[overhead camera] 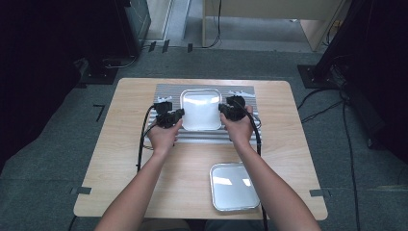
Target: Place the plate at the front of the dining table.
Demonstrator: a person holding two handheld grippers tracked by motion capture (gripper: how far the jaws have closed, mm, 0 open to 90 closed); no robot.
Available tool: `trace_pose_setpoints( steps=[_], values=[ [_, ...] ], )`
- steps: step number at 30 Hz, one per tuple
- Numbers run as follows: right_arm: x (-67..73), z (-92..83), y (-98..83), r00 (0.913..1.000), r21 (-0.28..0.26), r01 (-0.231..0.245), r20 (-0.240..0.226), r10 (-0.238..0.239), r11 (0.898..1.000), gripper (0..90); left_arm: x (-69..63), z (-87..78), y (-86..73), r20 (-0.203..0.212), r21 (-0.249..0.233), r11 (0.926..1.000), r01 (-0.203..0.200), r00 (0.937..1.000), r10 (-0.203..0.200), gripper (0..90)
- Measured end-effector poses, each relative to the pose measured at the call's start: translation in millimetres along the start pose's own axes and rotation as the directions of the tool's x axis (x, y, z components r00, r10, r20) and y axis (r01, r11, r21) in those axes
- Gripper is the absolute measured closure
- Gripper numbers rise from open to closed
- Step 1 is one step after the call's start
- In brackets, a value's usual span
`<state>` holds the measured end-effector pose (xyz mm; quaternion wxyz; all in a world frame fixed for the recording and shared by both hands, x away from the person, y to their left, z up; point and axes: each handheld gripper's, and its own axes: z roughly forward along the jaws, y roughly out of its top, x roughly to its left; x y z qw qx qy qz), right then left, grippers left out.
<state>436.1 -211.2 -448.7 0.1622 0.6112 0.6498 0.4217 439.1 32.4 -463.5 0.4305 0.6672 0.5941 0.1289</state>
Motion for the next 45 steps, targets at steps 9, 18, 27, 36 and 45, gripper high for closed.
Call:
trace_pose_setpoints(
  steps=[9,18,27,36,45],
  values=[
    [-2.0,20.0,6.9,0.9997,0.024,0.002,0.026,-0.003,1.0,89.6,5.8,15.8,9.5,-0.026,0.036,0.9993,0.01,0.9996,-0.009,89.7],
    [-4.3,33.7,10.1,0.9997,0.037,-0.012,0.023,0.011,0.999,89.6,13.0,26.3,12.9,-0.031,0.049,0.9982,0.034,0.999,-0.032,89.7],
    [-1.5,48.0,9.7,0.9993,0.059,0.002,0.037,-0.005,0.998,89.4,22.9,38.1,10.8,-0.049,0.06,0.9964,0.059,0.9972,-0.056,89.1],
    [-11.5,65.6,9.1,0.9963,0.096,-0.078,0.042,0.075,0.992,88.8,23.0,51.6,23.9,-0.072,0.123,0.9918,0.036,0.997,-0.027,88.9],
    [-12.7,79.0,5.7,0.9937,0.107,-0.091,0.074,0.084,0.99,87.0,25.2,62.1,23.9,-0.078,0.166,0.9858,0.023,0.9969,-0.01,82.4]
  ],
)
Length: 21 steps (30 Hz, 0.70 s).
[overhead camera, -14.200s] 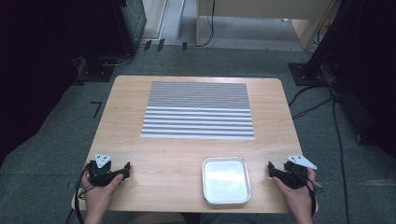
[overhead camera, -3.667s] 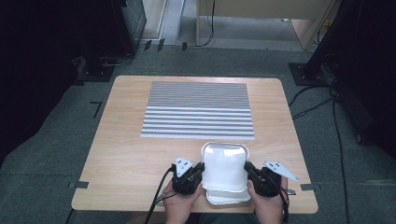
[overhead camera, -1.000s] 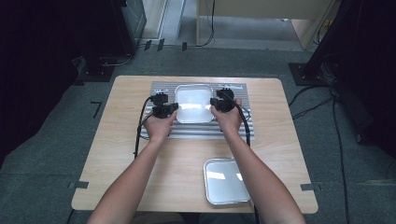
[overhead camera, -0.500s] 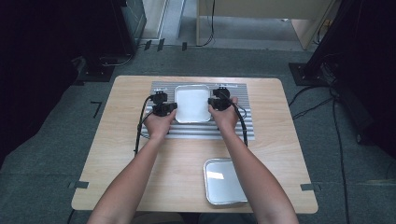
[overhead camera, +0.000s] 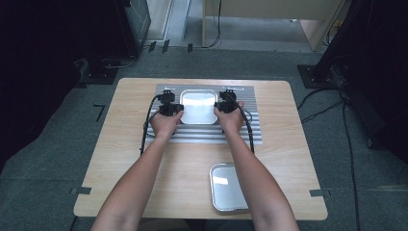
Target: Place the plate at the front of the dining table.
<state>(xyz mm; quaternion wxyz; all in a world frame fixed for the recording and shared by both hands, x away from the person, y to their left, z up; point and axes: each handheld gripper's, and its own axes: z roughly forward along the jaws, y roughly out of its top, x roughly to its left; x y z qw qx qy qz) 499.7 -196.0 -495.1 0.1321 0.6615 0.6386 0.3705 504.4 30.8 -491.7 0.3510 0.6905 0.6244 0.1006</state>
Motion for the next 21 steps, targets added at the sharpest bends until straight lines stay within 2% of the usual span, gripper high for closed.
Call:
trace_pose_setpoints(
  steps=[3,4,6,9,11,15,16,17,19,21],
  values=[
    [-0.7,3.0,-2.4,0.9997,0.013,0.022,-0.003,-0.022,1.0,83.5,0.6,2.4,-1.0,0.023,0.012,0.9997,-0.022,0.9995,0.022,68.5],
    [-0.7,4.1,-3.2,0.9995,0.017,0.03,-0.008,-0.03,0.999,80.1,2.1,3.6,-1.3,0.059,0.016,0.9993,-0.035,0.9977,0.034,61.9],
    [-1.8,5.7,-4.3,0.9983,0.011,0.056,-0.018,-0.056,0.998,74.2,5.2,3.0,0.1,0.086,0.011,0.9996,-0.024,0.996,0.023,54.0],
    [-3.8,3.1,-2.9,0.9979,0.005,0.048,-0.045,-0.047,0.999,71.1,8.7,-1.6,2.2,0.109,-0.015,0.9999,-0.001,0.994,0.002,50.0],
    [-5.6,-1.3,-1.1,0.9978,-0.002,0.042,-0.051,-0.042,0.999,70.3,10.4,-9.4,4.2,0.116,-0.031,0.9995,0.006,0.9932,-0.002,49.2],
    [-9.0,-10.7,0.1,0.9981,0.008,0.009,-0.061,-0.008,1.0,71.9,10.1,-13.9,2.9,0.09,-0.011,0.9999,-0.004,0.996,0.005,52.2],
    [-9.7,-12.6,-1.2,0.9982,0.023,0.004,-0.059,-0.003,1.0,72.7,10.5,-14.6,-0.6,0.064,0.025,0.9997,-0.006,0.9979,0.004,53.9],
    [-9.8,-13.3,-2.5,0.9983,0.037,0.008,-0.057,-0.006,0.999,73.2,10.7,-13.9,-2.2,0.06,0.044,0.999,-0.002,0.9982,-0.001,56.6],
    [-8.7,-14.1,-5.3,0.9988,0.061,0.023,-0.045,-0.021,0.998,73.9,10.6,-12.4,-4.7,0.079,0.072,0.9971,0.025,0.9964,-0.031,60.3],
    [-7.6,-13.8,-8.7,0.999,0.089,0.024,-0.038,-0.021,0.996,77.3,9.4,-11.5,-5.4,0.086,0.086,0.9959,0.029,0.9957,-0.036,62.9]
  ],
)
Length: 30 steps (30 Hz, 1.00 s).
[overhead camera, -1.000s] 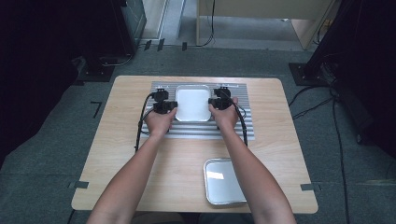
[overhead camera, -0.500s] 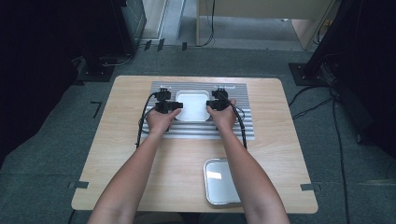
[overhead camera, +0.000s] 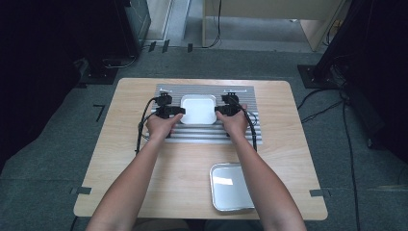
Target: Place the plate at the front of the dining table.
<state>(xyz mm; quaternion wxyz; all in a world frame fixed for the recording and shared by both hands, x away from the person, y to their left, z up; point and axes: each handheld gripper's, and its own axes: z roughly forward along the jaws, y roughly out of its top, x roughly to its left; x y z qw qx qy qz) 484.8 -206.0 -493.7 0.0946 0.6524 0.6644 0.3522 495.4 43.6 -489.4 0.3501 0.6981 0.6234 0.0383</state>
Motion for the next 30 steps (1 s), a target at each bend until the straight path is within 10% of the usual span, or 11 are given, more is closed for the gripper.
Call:
trace_pose_setpoints(
  steps=[19,30],
  values=[
    [-10.7,2.2,0.3,0.9983,-0.012,-0.059,-0.007,0.059,0.998,83.3,-11.4,16.3,-0.7,0.035,-0.031,0.9992,0.025,0.9991,-0.024,56.9],
    [-21.6,-14.0,4.6,0.9986,-0.073,-0.035,-0.042,0.032,0.997,49.0,-8.1,3.4,-0.3,0.128,-0.156,0.9871,0.036,0.9917,-0.016,30.5]
  ],
)
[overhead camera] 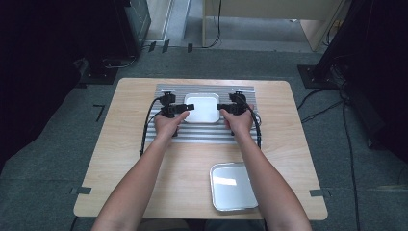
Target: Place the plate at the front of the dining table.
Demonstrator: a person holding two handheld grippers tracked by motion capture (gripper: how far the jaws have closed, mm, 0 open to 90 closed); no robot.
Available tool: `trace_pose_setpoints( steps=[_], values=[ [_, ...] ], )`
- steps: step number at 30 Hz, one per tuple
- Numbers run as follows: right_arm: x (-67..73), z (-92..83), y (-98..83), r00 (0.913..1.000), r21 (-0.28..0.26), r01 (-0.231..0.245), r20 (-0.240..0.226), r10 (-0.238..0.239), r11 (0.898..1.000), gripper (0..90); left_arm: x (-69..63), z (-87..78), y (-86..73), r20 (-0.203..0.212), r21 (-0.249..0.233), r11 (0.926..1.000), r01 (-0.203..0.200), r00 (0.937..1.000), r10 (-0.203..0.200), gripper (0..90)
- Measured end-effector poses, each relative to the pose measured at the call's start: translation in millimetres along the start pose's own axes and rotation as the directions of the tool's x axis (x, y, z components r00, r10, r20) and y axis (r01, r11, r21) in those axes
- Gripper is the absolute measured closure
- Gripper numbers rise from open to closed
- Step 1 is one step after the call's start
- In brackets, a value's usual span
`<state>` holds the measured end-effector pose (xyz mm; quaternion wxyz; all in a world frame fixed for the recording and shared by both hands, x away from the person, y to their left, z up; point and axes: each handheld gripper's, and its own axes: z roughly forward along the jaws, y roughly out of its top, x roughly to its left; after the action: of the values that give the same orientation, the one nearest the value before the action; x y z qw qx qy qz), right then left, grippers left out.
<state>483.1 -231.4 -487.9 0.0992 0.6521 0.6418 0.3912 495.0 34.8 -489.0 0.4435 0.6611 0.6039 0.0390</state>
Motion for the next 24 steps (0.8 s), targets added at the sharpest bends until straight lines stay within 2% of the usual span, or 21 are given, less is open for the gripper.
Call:
trace_pose_setpoints(
  steps=[4,5,6,7,8,9,10,15,17,19,20,21,24],
  values=[
    [-4.5,-5.9,-3.2,0.9996,0.025,0.004,0.028,-0.005,1.0,39.6,-0.3,-5.5,0.5,0.0,-0.009,0.9998,0.02,0.9998,-0.02,19.7],
    [-6.0,-8.0,-4.9,0.9997,0.031,0.009,0.024,-0.01,0.999,37.0,-2.7,-9.8,-0.7,-0.012,-0.015,0.9999,-0.004,0.9999,0.004,18.8],
    [-6.8,-9.5,-6.0,0.9997,0.026,0.012,0.02,-0.013,1.0,33.8,-5.3,-12.1,-2.2,-0.042,-0.014,0.9989,-0.045,0.9981,0.044,18.8],
    [-6.8,-9.5,-6.0,0.9997,0.026,0.012,0.02,-0.013,1.0,33.8,-5.3,-12.1,-2.2,-0.042,-0.014,0.9989,-0.045,0.9981,0.044,18.8],
    [-8.8,-16.8,-8.5,0.9988,-0.018,0.047,-0.008,-0.048,0.999,29.8,-9.1,-14.8,-4.3,-0.092,-0.008,0.9953,-0.097,0.9912,0.096,18.8],
    [-8.7,-19.5,-9.3,0.9978,-0.025,0.067,-0.001,-0.067,0.997,28.8,-9.1,-14.8,-4.3,-0.092,-0.008,0.9953,-0.097,0.9912,0.096,18.8],
    [-8.7,-23.5,-10.0,0.996,-0.036,0.088,0.019,-0.087,0.995,28.7,-11.0,-18.4,-6.6,-0.116,-0.013,0.9916,-0.129,0.9851,0.126,18.8],
    [-9.7,-35.6,-11.1,0.9959,-0.061,0.088,0.022,-0.087,0.994,28.5,-10.2,-25.2,-11.2,-0.128,-0.031,0.9883,-0.149,0.9812,0.144,18.8],
    [-8.2,-46.3,-14.1,0.9928,-0.093,0.12,0.004,-0.12,0.988,28.0,-10.2,-28.3,-13.5,-0.137,-0.037,0.9881,-0.149,0.9802,0.143,18.8],
    [-7.3,-51.4,-17.6,0.9886,-0.102,0.15,0.01,-0.15,0.983,27.9,-10.7,-34.3,-17.9,-0.15,-0.048,0.982,-0.183,0.9733,0.174,18.7],
    [-7.3,-51.4,-17.6,0.9886,-0.102,0.15,0.01,-0.15,0.983,27.9,-10.7,-34.3,-17.9,-0.15,-0.048,0.982,-0.183,0.9733,0.174,18.7],
    [-7.2,-57.1,-22.3,0.9855,-0.101,0.169,0.015,-0.169,0.98,26.9,-10.7,-38.8,-21.5,-0.159,-0.045,0.9781,-0.203,0.968,0.194,18.6],
    [-10.1,-65.1,-28.0,0.9853,-0.113,0.168,0.047,-0.164,0.979,25.5,-9.1,-42.9,-24.5,-0.152,-0.044,0.9771,-0.208,0.968,0.199,18.6]
  ],
)
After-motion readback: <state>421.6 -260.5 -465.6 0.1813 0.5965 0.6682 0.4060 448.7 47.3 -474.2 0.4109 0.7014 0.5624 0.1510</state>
